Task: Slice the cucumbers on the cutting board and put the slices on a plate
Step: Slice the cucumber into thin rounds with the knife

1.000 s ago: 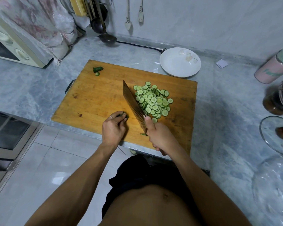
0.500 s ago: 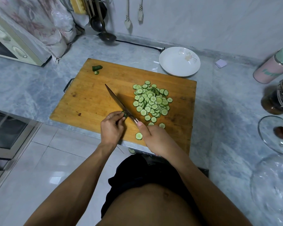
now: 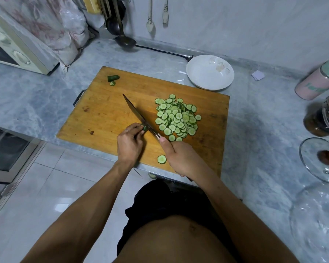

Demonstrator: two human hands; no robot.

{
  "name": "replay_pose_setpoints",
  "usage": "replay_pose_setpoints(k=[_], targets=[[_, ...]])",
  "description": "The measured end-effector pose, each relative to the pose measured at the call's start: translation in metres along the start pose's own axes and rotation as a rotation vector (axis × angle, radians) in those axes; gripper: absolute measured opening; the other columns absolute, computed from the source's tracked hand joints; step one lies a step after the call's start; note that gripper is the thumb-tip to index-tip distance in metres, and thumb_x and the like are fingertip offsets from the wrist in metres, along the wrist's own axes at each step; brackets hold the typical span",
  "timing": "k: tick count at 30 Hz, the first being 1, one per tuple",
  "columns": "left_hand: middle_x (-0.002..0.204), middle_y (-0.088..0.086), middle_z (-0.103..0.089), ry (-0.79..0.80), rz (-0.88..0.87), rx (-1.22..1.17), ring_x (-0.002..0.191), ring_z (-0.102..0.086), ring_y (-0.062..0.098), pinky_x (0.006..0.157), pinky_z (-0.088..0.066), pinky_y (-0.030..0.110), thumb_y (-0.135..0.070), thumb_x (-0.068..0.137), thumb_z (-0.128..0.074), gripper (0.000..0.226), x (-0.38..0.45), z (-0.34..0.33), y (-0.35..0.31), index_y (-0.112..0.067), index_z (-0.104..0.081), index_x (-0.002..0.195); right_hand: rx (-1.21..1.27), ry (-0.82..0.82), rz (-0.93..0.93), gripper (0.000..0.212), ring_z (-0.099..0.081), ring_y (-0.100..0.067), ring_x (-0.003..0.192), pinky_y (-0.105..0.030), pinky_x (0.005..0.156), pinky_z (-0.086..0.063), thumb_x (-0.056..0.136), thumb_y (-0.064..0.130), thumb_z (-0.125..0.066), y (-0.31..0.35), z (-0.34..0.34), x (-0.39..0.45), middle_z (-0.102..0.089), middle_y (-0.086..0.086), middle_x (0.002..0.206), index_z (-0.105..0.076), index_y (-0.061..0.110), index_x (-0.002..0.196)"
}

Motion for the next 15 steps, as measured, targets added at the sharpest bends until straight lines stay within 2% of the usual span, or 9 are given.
replay_pose_setpoints(k=[2,5,7,9,11,13,15], targets=[[0.103,0.01,-0.072,-0.001,-0.001,-0.003,0.089,-0.067,0.022,0.086,-0.044,0.012,0.008,0.083,-0.064,0.02,0.0064,-0.0011,0.0016,0.002,-0.075,0.099,-0.008,-0.011,0.002,0.067,-0.048,-0.023,0.053,-0.041,0.065,-0.048,0.106,0.052,-0.021,0.0019,0.0019,0.0044,-0.044,-0.006,0.054,-0.042,0.01,0.058],[0.103,0.011,-0.072,-0.002,0.005,-0.011,0.089,-0.067,0.022,0.087,-0.044,0.012,0.008,0.082,-0.063,0.021,0.0104,-0.002,0.0046,0.002,-0.075,0.098,-0.002,-0.004,-0.006,0.068,-0.048,-0.024,0.052,-0.048,0.071,-0.055,0.106,0.053,-0.021,0.0021,0.0026,0.0086,-0.044,-0.007,0.053,-0.043,0.009,0.058],[0.103,0.011,-0.072,-0.003,0.009,-0.016,0.09,-0.067,0.022,0.087,-0.043,0.008,0.01,0.082,-0.063,0.022,0.0113,-0.0023,0.0065,0.002,-0.075,0.098,0.003,0.009,-0.023,0.069,-0.049,-0.024,0.054,-0.05,0.072,-0.056,0.105,0.054,-0.021,0.0016,0.0027,0.0097,-0.045,-0.006,0.054,-0.044,0.009,0.059],[0.102,0.012,-0.072,-0.004,0.018,-0.019,0.089,-0.066,0.02,0.087,-0.04,0.002,0.012,0.081,-0.062,0.023,0.0118,-0.0024,0.0068,0.003,-0.075,0.098,0.008,0.016,-0.024,0.068,-0.049,-0.024,0.055,-0.047,0.069,-0.054,0.105,0.055,-0.021,0.0023,0.0026,0.0094,-0.043,-0.005,0.054,-0.043,0.01,0.059],[0.102,0.013,-0.072,-0.002,0.03,-0.024,0.088,-0.066,0.018,0.087,-0.038,-0.001,0.013,0.08,-0.062,0.023,0.0126,-0.0022,0.0066,0.004,-0.075,0.097,-0.002,0.014,-0.013,0.066,-0.045,-0.021,0.052,-0.041,0.065,-0.047,0.105,0.054,-0.022,0.0036,0.0024,0.0082,-0.04,-0.004,0.053,-0.039,0.011,0.058],[0.102,0.013,-0.072,0.004,0.032,-0.027,0.086,-0.064,0.014,0.086,-0.037,-0.002,0.014,0.079,-0.062,0.024,0.0132,-0.0027,0.0069,0.004,-0.075,0.097,0.003,0.016,-0.009,0.066,-0.043,-0.021,0.05,-0.042,0.064,-0.045,0.106,0.052,-0.022,0.0048,0.0039,0.0071,-0.039,-0.005,0.052,-0.037,0.011,0.057],[0.102,0.013,-0.072,0.008,0.038,-0.035,0.086,-0.064,0.013,0.087,-0.038,-0.002,0.015,0.078,-0.062,0.025,0.0136,-0.0023,0.0067,0.005,-0.075,0.096,0.017,0.029,-0.012,0.066,-0.043,-0.022,0.048,-0.046,0.065,-0.05,0.106,0.052,-0.021,0.006,0.0053,0.0067,-0.038,-0.005,0.048,-0.036,0.011,0.056]])
Point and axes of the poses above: each hand's wrist, its own x-axis towards the middle knuckle, its own z-axis out of the back of the hand, y = z × x, the point moved 2 cm from there along x, towards the middle knuckle
